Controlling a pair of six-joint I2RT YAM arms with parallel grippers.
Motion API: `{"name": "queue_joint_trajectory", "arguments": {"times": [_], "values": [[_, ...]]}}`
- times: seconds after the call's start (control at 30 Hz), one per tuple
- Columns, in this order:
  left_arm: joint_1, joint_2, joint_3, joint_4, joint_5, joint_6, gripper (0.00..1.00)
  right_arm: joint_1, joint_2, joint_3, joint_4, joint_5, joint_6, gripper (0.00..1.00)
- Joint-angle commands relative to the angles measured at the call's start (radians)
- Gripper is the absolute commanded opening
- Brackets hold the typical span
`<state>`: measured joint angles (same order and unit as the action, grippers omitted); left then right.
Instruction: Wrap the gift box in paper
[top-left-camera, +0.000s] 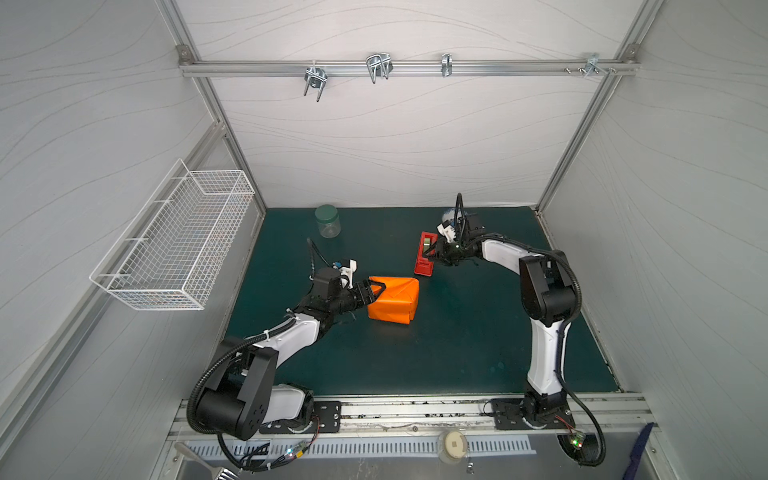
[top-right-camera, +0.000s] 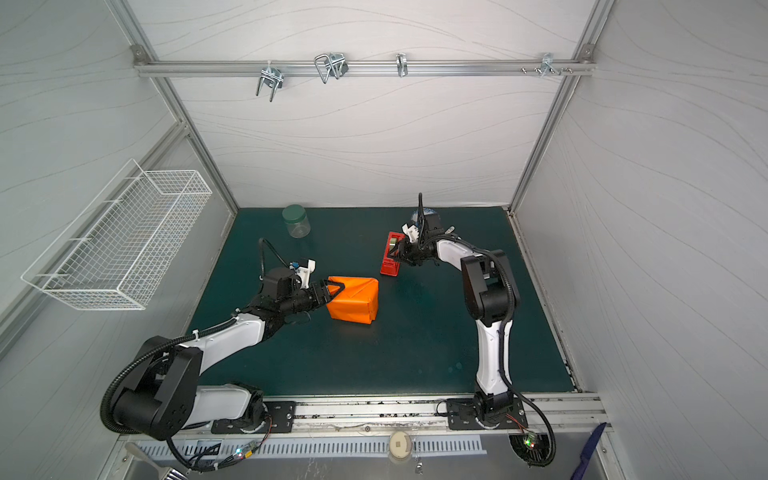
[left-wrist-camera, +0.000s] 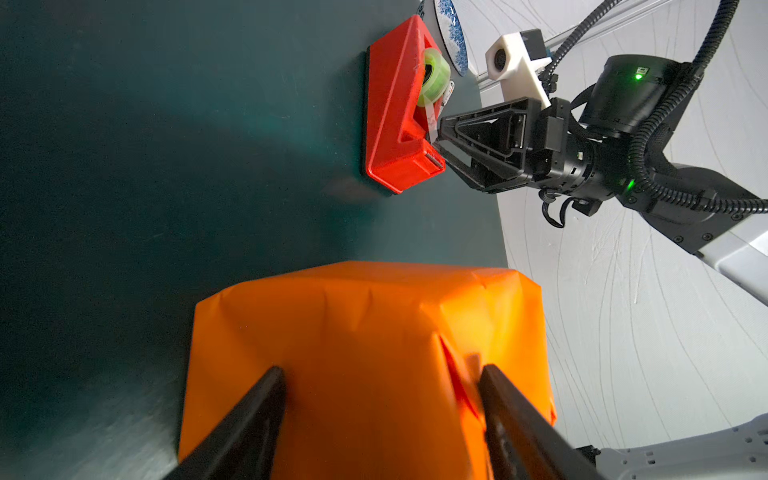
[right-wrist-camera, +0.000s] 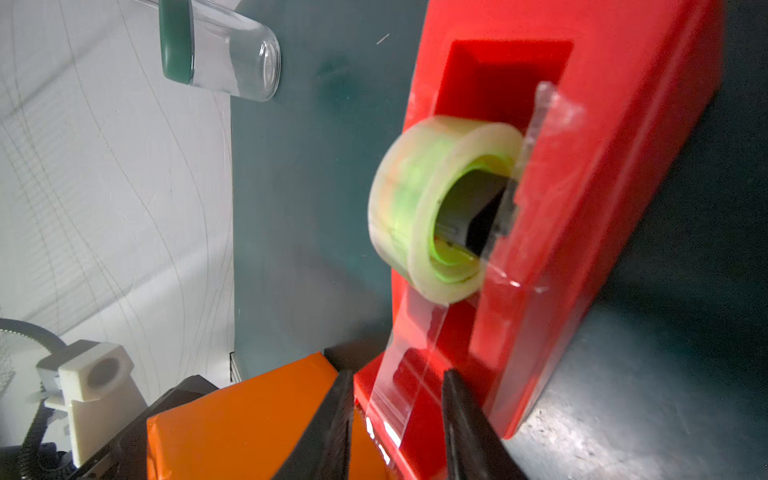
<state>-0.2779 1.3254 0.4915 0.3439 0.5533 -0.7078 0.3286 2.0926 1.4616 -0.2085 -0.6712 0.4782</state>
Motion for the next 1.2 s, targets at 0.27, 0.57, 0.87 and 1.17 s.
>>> {"name": "queue_joint_trajectory", "arguments": {"times": [0.27, 0.57, 0.87, 1.17], "values": [[-0.010, 0.017, -0.021, -0.152, -0.032, 0.017, 0.73, -0.008, 0.067, -0.033, 0.136, -0.106, 0.127, 0.21], [-0.010, 0.014, -0.019, -0.155, -0.035, 0.021, 0.72, -0.020, 0.046, -0.082, 0.273, -0.152, 0.251, 0.06], [-0.010, 0.015, -0.022, -0.157, -0.047, 0.024, 0.72, -0.025, -0.019, -0.150, 0.487, -0.212, 0.447, 0.00], [-0.010, 0.017, -0.023, -0.158, -0.047, 0.028, 0.72, -0.011, -0.054, -0.218, 0.631, -0.246, 0.557, 0.00]]}}
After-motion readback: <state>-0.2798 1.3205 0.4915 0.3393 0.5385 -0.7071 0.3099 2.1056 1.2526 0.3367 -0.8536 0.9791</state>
